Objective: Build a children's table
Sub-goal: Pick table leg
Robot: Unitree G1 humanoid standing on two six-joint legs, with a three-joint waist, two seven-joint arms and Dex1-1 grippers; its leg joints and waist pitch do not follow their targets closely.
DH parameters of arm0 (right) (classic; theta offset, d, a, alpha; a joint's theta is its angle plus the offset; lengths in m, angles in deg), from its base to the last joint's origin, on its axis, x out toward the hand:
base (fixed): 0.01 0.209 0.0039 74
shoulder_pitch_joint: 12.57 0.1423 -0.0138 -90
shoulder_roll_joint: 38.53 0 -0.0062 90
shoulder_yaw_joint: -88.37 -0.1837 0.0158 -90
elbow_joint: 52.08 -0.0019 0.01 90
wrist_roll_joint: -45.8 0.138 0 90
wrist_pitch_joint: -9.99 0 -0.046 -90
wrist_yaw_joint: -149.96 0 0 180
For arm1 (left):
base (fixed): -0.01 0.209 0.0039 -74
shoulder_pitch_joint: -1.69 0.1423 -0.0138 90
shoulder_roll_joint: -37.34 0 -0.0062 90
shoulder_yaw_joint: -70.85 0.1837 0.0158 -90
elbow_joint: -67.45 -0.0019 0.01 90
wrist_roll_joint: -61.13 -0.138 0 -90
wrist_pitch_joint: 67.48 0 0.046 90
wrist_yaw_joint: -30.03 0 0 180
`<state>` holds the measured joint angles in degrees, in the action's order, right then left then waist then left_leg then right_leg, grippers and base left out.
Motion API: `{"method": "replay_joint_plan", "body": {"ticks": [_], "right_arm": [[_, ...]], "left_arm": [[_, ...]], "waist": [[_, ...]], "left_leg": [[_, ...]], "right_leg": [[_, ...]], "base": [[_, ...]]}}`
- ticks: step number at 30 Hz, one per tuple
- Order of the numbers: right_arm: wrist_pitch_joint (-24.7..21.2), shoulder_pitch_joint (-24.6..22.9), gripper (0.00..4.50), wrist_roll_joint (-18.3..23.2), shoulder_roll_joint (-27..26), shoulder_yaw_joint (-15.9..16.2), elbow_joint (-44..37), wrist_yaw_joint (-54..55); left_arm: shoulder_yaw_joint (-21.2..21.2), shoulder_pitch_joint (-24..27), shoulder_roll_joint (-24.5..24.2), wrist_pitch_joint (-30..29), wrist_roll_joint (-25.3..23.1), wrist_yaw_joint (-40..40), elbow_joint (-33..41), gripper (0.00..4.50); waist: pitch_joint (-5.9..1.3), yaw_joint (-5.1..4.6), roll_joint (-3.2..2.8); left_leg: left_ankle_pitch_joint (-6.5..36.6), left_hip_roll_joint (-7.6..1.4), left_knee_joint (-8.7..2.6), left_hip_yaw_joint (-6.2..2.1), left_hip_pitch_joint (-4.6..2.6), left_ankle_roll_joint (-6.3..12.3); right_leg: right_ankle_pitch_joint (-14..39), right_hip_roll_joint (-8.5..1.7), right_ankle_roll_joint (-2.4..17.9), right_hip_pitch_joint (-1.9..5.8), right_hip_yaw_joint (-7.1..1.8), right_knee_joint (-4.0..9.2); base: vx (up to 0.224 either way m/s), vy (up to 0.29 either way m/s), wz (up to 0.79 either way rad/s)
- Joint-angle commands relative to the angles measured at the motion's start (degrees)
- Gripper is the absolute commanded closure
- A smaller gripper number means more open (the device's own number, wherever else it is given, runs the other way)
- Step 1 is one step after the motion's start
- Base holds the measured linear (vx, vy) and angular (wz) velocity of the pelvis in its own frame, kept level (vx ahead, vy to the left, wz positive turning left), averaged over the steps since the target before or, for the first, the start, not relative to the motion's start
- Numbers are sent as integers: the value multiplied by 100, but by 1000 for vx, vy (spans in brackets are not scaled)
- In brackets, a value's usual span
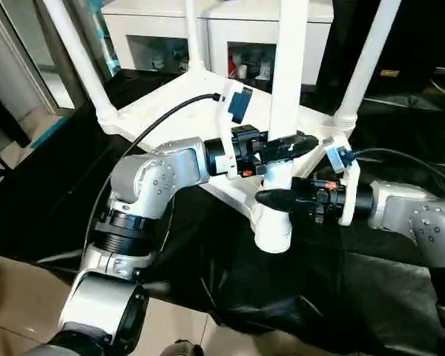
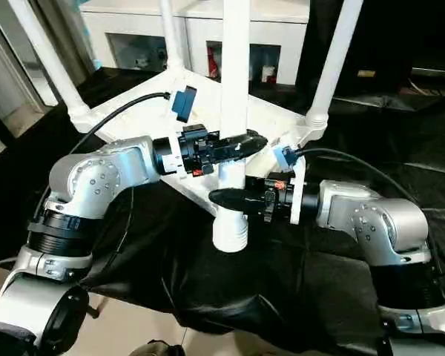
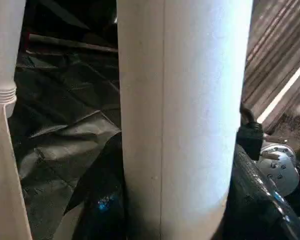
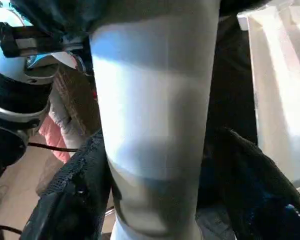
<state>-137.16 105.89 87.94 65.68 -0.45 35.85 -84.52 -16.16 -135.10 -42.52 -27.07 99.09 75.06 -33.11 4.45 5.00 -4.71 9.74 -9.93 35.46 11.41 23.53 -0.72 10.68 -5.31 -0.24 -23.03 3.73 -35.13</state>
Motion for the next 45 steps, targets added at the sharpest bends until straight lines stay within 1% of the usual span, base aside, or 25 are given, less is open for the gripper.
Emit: {"method": "replay_joint_plan", "body": {"ticks": [1,5,7,8,9,10,11,17,18,19,21,23,24,26,27,28,32,39,40,41,43,45], "right_arm": [[-100,2,149,-65,85,120,61,5],[-160,-8,149,-28,117,165,31,-47],[-87,-48,149,-101,115,242,-61,-65],[-67,-55,149,-115,110,251,-64,-70],[-54,-61,149,-127,108,254,-53,-81],[-54,-62,149,-128,108,254,-53,-82],[-51,-71,149,-134,112,263,-53,-95],[-51,-96,149,-151,136,296,-49,-127],[-43,-96,177,-153,136,298,-43,-125],[-38,-97,184,-152,136,301,-41,-128],[-36,-97,184,-158,136,309,-44,-132],[-43,-104,217,-147,147,329,-67,-174],[-44,-109,225,-144,152,336,-76,-187],[-44,-122,228,-142,165,353,-94,-215],[-42,-133,242,-143,177,366,-106,-238],[-37,-140,247,-145,187,378,-113,-254],[-24,-144,253,-154,201,396,-110,-278],[148,-161,254,-241,195,443,-124,-284],[149,-167,198,-222,186,437,-129,-315],[149,-167,198,-222,186,437,-129,-315],[160,-178,175,-222,188,444,-143,-351],[194,-178,167,-292,198,464,-126,-322]], "left_arm": [[26,-193,12,78,47,157,41,263],[48,-198,19,88,38,200,41,263],[36,-201,29,109,25,208,26,263],[37,-204,32,116,19,210,16,263],[41,-207,39,128,9,216,2,263],[41,-207,39,128,8,216,1,263],[36,-207,40,131,8,218,-3,263],[28,-189,31,111,18,245,19,263],[37,-183,27,101,23,257,28,263],[55,-171,22,96,30,273,44,263],[66,-166,20,92,36,286,52,263],[75,-166,21,91,34,293,52,263],[77,-166,22,91,33,295,51,263],[87,-163,25,87,30,304,56,263],[101,-158,25,76,33,321,67,263],[111,-154,25,67,33,336,77,263],[129,-143,32,49,34,348,95,264],[146,-153,55,39,17,348,40,264],[140,-158,56,43,15,346,28,264],[140,-158,56,43,15,346,28,264],[140,-162,46,44,12,359,20,264],[171,-141,10,19,26,406,74,264]], "waist": [[-475,-13,188],[-476,-8,192],[-473,-7,192],[-485,-2,182],[-483,-8,195],[-488,-6,189],[-494,-7,203],[-497,-2,201],[-499,1,201],[-500,0,197],[-500,-1,197],[-503,-1,205],[-502,3,200],[-503,5,200],[-508,8,208],[-512,9,207],[-513,10,209],[-518,10,209],[-522,11,208],[-521,11,211],[-518,11,208],[-520,11,205]], "left_leg": [[610,-268,-381,-152,-164,341],[608,-264,-375,-150,-156,339],[631,-266,-377,-149,-160,319],[631,-269,-374,-151,-169,315],[630,-270,-376,-149,-165,316],[612,-271,-375,-153,-164,316],[588,-269,-371,-148,-162,327],[527,-267,-362,-146,-155,374],[526,-267,-361,-146,-158,376],[514,-267,-360,-147,-157,379],[527,-270,-360,-148,-161,376],[542,-266,-358,-145,-159,373],[545,-269,-358,-146,-162,369],[534,-271,-357,-148,-161,367],[512,-269,-356,-146,-160,372],[504,-267,-350,-144,-159,373],[473,-263,-344,-141,-156,401],[464,-262,-340,-144,-154,407],[449,-262,-337,-143,-155,415],[433,-262,-336,-143,-152,431],[438,-260,-334,-141,-153,442],[456,-263,-336,-143,-158,433]], "right_leg": [[1194,-311,1283,280,-225,421],[1199,-320,1292,288,-228,422],[1254,-320,1276,285,-229,429],[1254,-321,1277,284,-229,427],[1249,-320,1277,286,-228,429],[1213,-315,1280,287,-226,419],[1157,-315,1291,289,-228,415],[1118,-316,1314,291,-228,407],[1125,-317,1312,294,-225,404],[1109,-313,1315,290,-225,403],[1107,-314,1319,290,-226,400],[1127,-315,1318,295,-226,403],[1144,-318,1317,294,-226,405],[1124,-316,1311,294,-227,402],[1120,-318,1303,297,-227,401],[1113,-317,1301,298,-228,397],[1096,-316,1317,296,-227,395],[1071,-312,1322,301,-225,388],[1051,-313,1325,301,-225,387],[1027,-312,1336,302,-226,383],[1024,-308,1346,298,-224,383],[1051,-309,1346,298,-223,385]], "base": [[0,0,0],[0,0,0],[0,0,0],[0,0,0],[0,0,0],[0,0,0],[0,0,0],[0,0,0],[0,0,0],[0,0,0],[0,0,0],[0,0,0],[0,0,0],[0,0,0],[0,0,0],[0,0,0],[0,0,0],[0,0,0],[0,0,0],[0,0,0],[0,0,0],[0,0,0]]}}
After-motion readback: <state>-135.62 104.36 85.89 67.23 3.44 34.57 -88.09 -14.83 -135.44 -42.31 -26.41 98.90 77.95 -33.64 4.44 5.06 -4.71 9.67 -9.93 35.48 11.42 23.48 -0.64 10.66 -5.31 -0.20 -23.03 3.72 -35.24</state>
